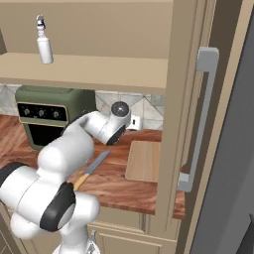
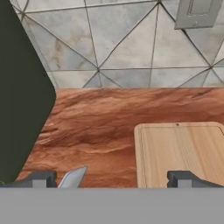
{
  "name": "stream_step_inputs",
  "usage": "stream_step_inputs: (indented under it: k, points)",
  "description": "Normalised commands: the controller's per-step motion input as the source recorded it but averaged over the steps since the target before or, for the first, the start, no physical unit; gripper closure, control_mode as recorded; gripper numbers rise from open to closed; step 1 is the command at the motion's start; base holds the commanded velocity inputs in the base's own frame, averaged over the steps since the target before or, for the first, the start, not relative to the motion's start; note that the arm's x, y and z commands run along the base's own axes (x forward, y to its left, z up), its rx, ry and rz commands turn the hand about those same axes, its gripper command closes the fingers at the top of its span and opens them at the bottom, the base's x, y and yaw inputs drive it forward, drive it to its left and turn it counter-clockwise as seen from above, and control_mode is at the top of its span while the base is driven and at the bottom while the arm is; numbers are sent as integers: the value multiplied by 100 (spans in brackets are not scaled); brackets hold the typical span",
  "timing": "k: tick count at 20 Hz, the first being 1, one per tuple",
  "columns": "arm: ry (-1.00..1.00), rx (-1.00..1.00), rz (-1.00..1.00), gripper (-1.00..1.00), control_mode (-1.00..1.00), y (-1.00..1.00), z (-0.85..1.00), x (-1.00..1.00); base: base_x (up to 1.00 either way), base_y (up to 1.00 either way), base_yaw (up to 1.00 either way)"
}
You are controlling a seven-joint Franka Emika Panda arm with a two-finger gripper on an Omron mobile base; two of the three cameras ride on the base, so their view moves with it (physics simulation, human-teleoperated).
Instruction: Move the cutting board and knife to the sink. Then move spray from the cabinet to the counter.
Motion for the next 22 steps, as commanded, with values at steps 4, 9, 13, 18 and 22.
stream_step_inputs:
  k: [4, 9, 13, 18, 22]
  points:
    - [0, 0, 0, -100, -100, -5, -17, 27, 0, 0, 0]
    - [0, 0, 0, -100, -100, -8, -34, 24, 0, 0, 0]
    - [0, 0, 0, -100, -100, -10, -37, 30, 0, 0, 0]
    - [0, 0, 0, -100, -100, -16, -17, 38, 0, 0, 0]
    - [4, 0, 0, -100, -100, -20, -15, 34, 0, 0, 0]
